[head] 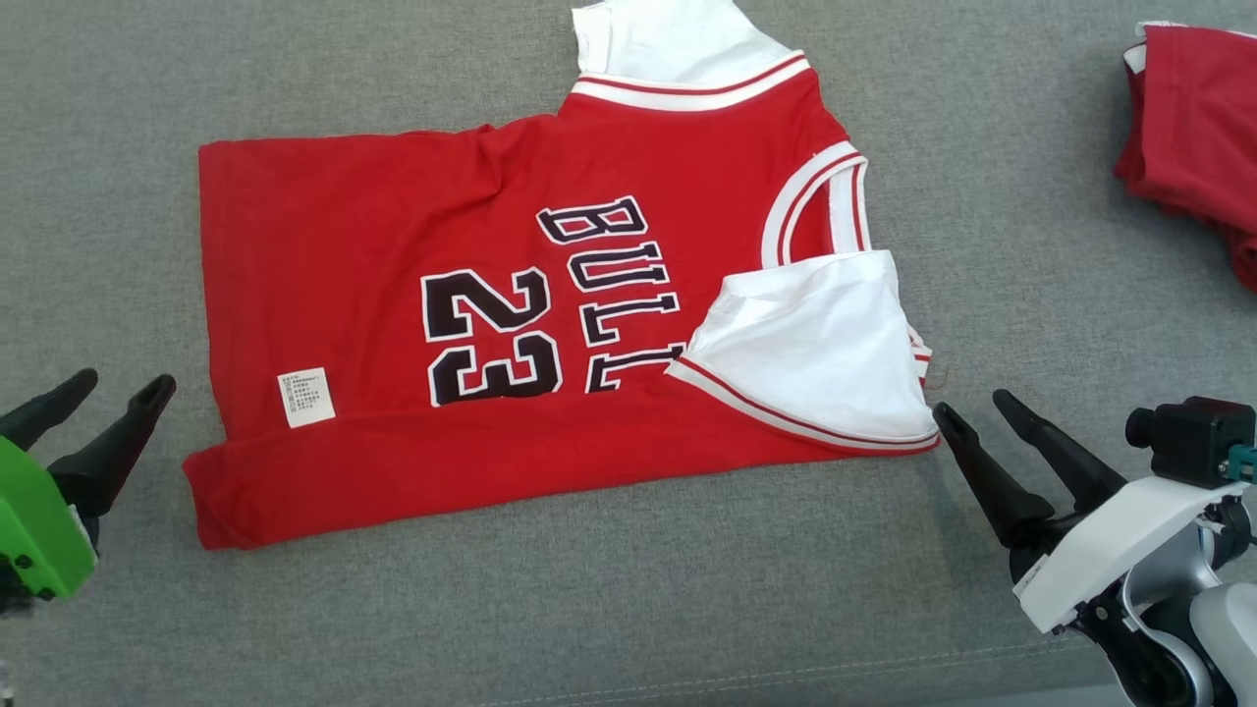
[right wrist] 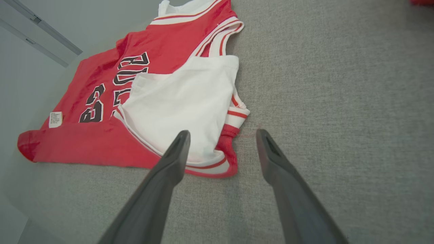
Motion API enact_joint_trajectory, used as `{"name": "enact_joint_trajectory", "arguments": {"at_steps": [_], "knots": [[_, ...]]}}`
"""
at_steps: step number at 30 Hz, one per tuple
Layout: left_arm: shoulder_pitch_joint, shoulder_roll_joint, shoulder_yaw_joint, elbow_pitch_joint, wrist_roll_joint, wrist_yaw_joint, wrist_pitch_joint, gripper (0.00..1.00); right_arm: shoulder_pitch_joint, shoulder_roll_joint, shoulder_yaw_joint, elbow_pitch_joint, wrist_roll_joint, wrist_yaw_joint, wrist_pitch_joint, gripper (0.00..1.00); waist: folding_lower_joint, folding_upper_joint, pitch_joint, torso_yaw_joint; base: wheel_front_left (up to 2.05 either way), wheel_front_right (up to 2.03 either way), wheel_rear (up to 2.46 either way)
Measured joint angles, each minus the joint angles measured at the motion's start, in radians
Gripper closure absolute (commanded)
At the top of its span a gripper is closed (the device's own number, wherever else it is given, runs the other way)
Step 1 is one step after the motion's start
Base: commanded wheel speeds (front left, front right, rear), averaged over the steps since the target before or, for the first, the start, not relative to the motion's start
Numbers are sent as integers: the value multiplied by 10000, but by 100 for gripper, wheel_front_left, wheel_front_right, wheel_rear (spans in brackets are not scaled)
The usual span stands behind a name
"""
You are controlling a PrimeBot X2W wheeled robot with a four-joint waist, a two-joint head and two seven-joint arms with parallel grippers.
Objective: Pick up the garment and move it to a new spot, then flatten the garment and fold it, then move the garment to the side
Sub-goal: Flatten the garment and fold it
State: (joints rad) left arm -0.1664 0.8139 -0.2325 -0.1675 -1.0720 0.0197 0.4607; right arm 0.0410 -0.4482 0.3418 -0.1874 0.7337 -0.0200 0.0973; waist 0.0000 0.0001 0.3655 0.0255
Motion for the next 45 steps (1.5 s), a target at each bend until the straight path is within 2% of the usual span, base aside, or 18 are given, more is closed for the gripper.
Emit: {"name": "enact_joint_trajectory", "arguments": {"at_steps": [3,5,7,11,15,19,23,28,45], "knots": [[274,-639,199,-77,58,397,-917,0,92,-8,6,21,0,-8,0,0,0,0,-114,86,0,0,0],[477,-1085,412,-81,401,876,-1609,0,92,-6,31,21,-15,-10,0,0,0,0,-197,147,0,0,0],[759,-1392,458,-59,765,974,-2165,0,92,-6,77,44,-52,-8,0,0,0,0,-279,214,0,0,0],[1510,-2445,196,-63,846,1026,-2842,0,115,-13,82,161,-71,-98,0,0,0,-1,-472,364,0,0,0],[2150,-2949,-368,-79,846,1024,-3047,0,283,-48,13,169,-71,-186,0,0,0,0,-652,580,0,0,0],[2405,-3009,-633,190,940,1026,-3133,0,338,-86,21,136,-69,-247,48,0,0,0,-795,798,0,0,0],[2456,-3567,-669,502,752,1026,-3340,0,336,-94,144,63,-69,-245,153,0,0,0,-896,897,0,0,0],[2404,-3816,-619,832,702,1026,-3521,0,297,-104,228,-23,-71,-242,268,0,0,0,-824,822,0,0,0],[1523,-3873,-727,2341,894,1028,-3400,0,199,17,290,-63,-73,-253,280,0,0,0,-594,566,0,0,0]]}}
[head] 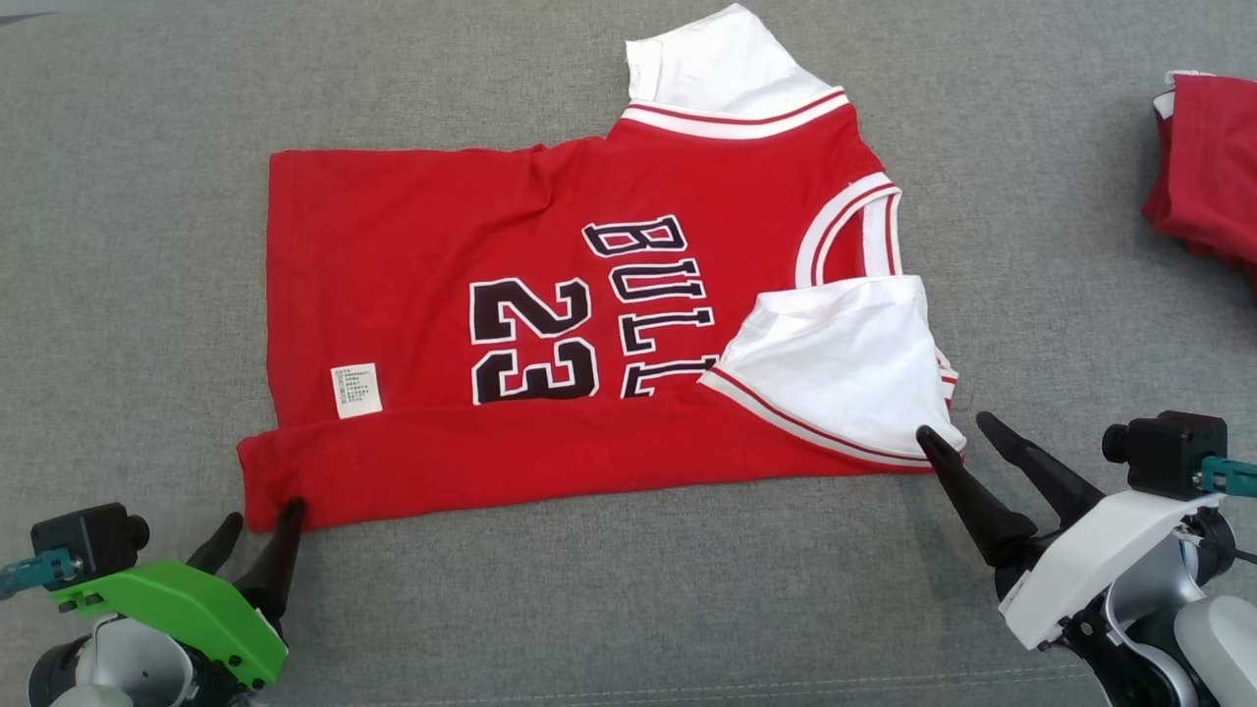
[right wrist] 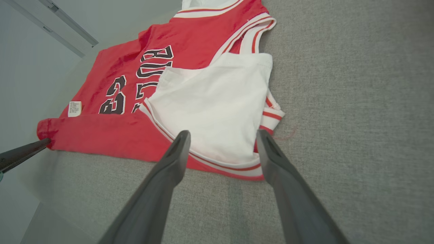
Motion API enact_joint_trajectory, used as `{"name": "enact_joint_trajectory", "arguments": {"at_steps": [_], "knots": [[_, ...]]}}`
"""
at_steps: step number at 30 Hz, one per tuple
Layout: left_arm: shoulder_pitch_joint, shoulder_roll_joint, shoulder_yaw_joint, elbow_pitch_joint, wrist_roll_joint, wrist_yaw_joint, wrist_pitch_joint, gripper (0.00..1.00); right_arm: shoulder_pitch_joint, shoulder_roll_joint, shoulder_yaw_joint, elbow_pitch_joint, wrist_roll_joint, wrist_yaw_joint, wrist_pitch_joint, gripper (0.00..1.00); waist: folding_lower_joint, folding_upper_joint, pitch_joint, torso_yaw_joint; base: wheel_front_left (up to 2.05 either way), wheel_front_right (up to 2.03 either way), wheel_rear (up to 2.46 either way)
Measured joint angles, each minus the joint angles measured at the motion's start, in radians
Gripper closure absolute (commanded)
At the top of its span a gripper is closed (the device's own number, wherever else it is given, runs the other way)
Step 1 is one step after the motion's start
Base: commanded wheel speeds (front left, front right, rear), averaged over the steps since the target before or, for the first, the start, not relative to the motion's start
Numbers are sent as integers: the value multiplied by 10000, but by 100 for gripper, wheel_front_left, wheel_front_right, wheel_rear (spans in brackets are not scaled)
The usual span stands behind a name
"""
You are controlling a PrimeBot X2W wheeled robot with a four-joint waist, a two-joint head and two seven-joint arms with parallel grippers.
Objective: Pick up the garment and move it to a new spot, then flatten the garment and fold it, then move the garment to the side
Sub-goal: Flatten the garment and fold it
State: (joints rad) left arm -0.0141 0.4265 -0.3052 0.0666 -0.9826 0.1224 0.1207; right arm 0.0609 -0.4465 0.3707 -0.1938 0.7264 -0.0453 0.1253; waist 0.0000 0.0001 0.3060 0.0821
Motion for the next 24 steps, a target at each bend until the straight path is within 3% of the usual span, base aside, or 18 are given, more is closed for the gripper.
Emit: {"name": "enact_joint_trajectory", "arguments": {"at_steps": [14,16,17,18,21,22,23,24], "knots": [[-549,29,-182,731,-282,-368,556,0,-332,23,81,336,2,100,86,0,0,0,49,-143,0,0,0],[-620,29,-198,807,-293,-449,633,13,-371,27,142,451,2,102,171,0,0,0,45,-158,0,0,0],[-675,29,-219,832,-309,-491,639,26,-371,27,159,516,2,102,176,0,0,0,43,-160,0,0,0],[-730,29,-240,855,-318,-527,683,48,-371,21,169,579,0,102,178,0,0,0,42,-161,0,0,0],[-804,27,-301,911,-433,-619,798,65,-372,-2,176,723,-2,102,211,0,0,0,40,-158,0,0,0],[-817,27,-314,943,-462,-648,825,83,-372,0,176,740,-2,102,232,0,0,0,42,-156,0,0,0],[-831,27,-320,976,-489,-696,853,83,-372,-6,182,771,-12,102,265,0,0,0,45,-154,0,0,0],[-840,23,-305,982,-529,-696,857,100,-372,-25,194,794,-67,100,272,0,0,0,57,-155,0,0,0]]}}
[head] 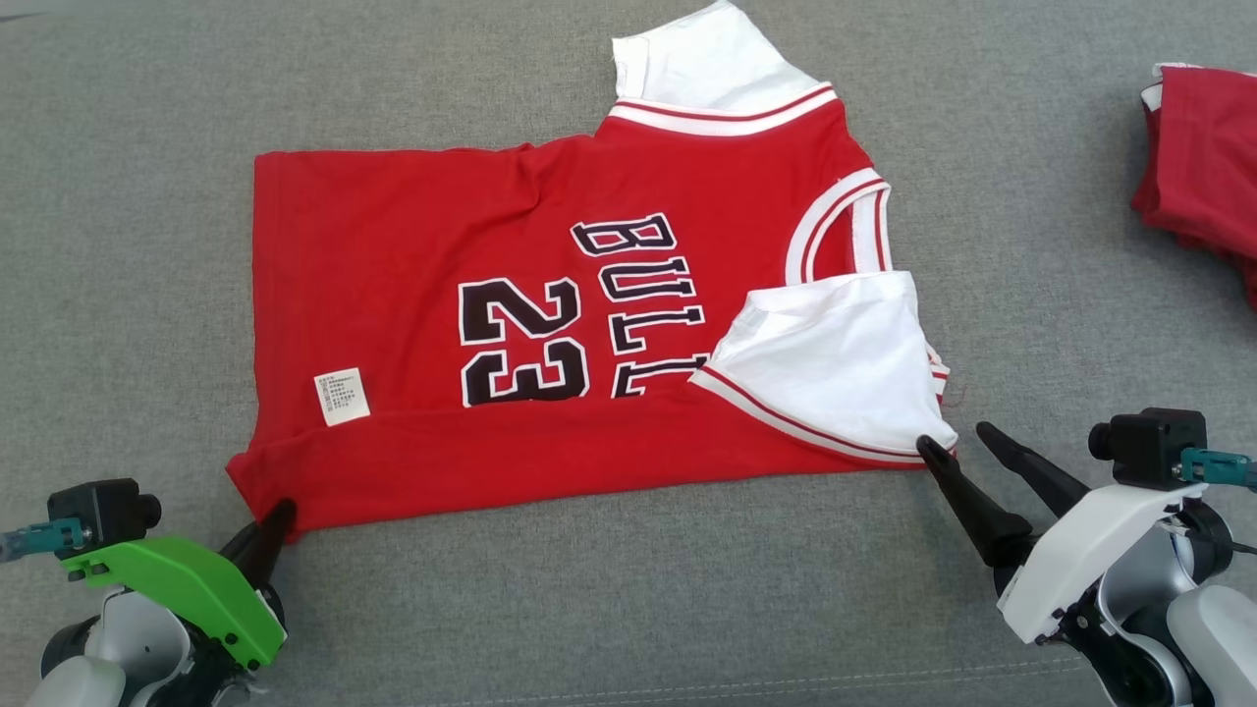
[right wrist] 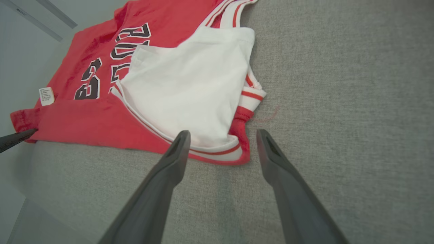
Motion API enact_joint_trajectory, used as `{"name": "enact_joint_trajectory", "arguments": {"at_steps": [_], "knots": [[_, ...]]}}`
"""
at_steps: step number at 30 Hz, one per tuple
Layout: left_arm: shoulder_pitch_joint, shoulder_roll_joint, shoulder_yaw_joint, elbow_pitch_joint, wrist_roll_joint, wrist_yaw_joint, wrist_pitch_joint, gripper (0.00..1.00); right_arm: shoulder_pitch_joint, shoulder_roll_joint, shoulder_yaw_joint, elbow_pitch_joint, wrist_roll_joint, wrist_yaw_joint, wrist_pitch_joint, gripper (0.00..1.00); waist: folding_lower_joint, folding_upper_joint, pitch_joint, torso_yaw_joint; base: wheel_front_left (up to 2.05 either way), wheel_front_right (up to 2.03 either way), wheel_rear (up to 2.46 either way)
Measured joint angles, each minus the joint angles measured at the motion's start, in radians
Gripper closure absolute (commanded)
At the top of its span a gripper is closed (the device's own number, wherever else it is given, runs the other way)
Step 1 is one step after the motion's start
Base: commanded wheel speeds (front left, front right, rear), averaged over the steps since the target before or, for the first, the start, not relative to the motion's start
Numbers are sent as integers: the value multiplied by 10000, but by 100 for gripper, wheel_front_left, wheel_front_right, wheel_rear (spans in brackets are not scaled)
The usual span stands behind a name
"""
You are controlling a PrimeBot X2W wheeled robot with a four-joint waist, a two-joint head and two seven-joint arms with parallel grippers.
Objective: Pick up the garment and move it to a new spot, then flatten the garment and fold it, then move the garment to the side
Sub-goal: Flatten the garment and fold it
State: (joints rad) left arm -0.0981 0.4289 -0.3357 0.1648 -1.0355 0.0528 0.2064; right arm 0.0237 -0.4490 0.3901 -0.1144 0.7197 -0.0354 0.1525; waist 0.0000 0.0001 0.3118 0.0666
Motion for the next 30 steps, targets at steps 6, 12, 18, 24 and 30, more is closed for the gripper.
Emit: {"name": "enact_joint_trajectory", "arguments": {"at_steps": [6,12,18,24,30], "knots": [[-151,12,-21,54,-61,-151,198,100,-1,-2,58,182,-17,-2,111,0,0,0,184,4,0,0,0],[-377,58,-121,63,-77,-314,382,100,-210,46,334,364,-15,90,336,0,0,0,357,91,0,0,0],[-552,46,-173,136,-86,-433,430,100,-605,163,412,533,2,178,420,25,0,0,423,209,0,0,0],[-609,33,-165,196,-184,-535,474,100,-680,219,291,681,263,301,481,100,0,0,428,246,0,0,0],[-614,77,-125,219,-291,-698,571,100,-729,251,-82,782,675,359,506,100,0,0,384,210,0,0,0]]}}
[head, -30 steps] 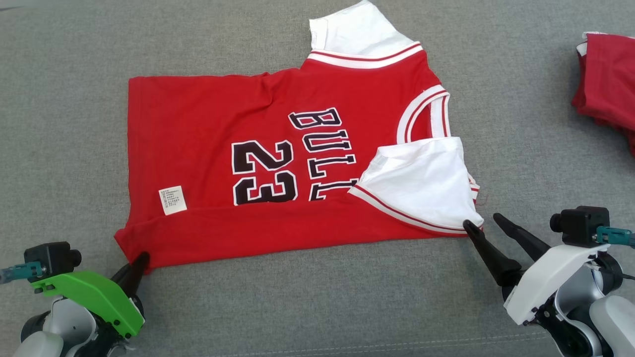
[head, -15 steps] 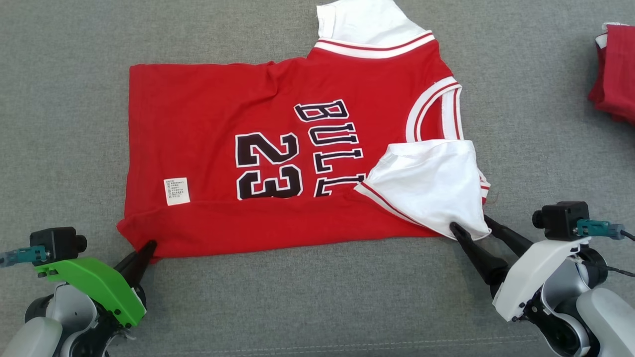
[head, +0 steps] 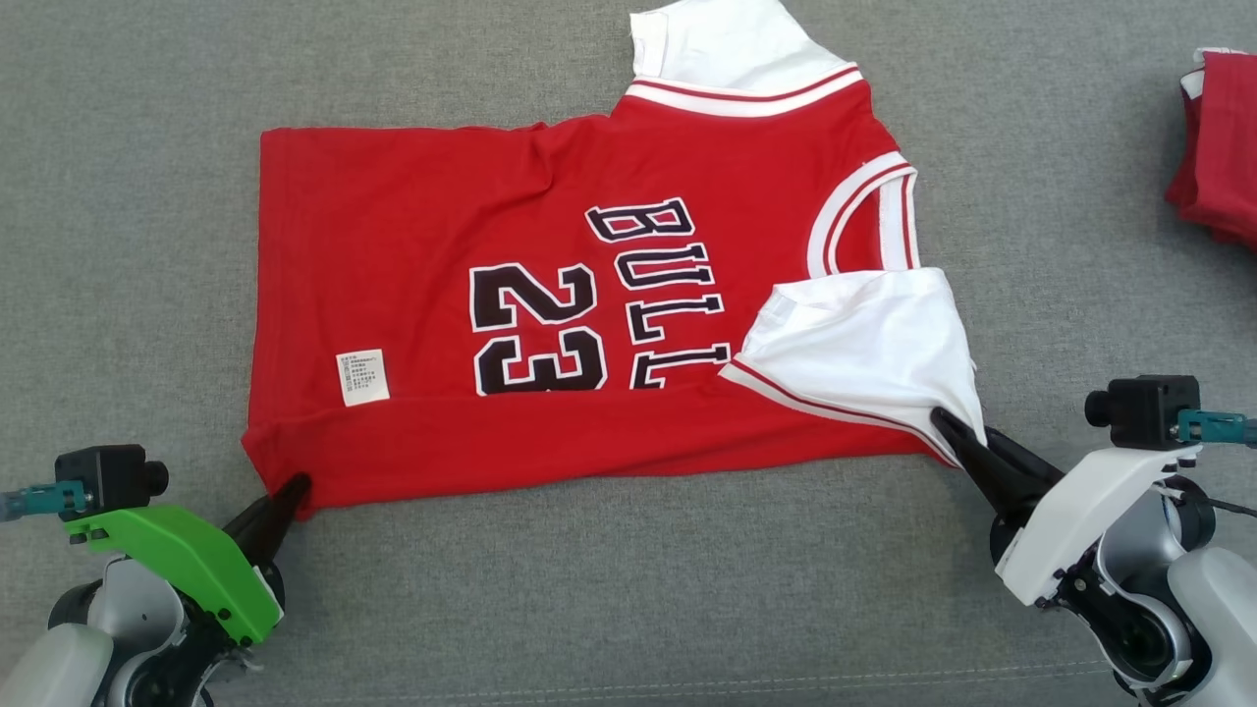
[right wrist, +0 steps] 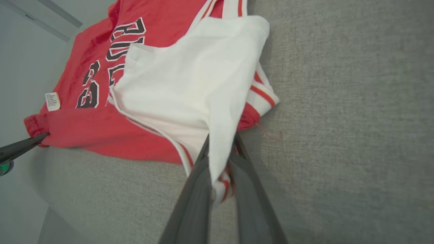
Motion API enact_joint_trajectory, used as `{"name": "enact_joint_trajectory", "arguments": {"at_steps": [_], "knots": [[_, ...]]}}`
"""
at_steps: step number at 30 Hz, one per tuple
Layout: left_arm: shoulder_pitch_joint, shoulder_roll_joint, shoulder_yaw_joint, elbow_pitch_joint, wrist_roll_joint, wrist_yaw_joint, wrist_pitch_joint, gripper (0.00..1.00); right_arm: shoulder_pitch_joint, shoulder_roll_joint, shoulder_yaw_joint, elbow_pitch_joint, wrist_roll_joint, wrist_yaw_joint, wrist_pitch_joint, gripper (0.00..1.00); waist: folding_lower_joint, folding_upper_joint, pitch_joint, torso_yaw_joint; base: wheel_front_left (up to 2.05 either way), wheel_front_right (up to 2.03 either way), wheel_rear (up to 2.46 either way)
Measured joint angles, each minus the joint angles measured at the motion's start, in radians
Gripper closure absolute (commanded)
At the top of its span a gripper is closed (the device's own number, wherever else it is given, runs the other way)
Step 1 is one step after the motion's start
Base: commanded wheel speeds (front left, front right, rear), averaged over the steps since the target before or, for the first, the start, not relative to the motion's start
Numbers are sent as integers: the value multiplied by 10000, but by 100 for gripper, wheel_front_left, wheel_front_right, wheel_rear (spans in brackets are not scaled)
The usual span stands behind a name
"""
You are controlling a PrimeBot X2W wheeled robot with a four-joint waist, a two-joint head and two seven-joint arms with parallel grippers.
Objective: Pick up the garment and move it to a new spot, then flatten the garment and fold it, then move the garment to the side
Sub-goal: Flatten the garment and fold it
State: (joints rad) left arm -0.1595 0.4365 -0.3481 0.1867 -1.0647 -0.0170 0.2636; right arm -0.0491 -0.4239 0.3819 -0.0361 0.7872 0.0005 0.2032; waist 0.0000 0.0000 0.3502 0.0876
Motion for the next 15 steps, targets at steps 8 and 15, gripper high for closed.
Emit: {"name": "enact_joint_trajectory", "arguments": {"at_steps": [8,15], "knots": [[119,487,50,-176,-504,-288,667,100,286,-297,-115,-12,688,255,410,100,1,0,-137,-65,0,0,0],[1034,1097,-107,-1007,-562,-456,1145,100,954,-748,-326,-439,966,244,708,100,0,0,-312,-199,0,0,0]]}}
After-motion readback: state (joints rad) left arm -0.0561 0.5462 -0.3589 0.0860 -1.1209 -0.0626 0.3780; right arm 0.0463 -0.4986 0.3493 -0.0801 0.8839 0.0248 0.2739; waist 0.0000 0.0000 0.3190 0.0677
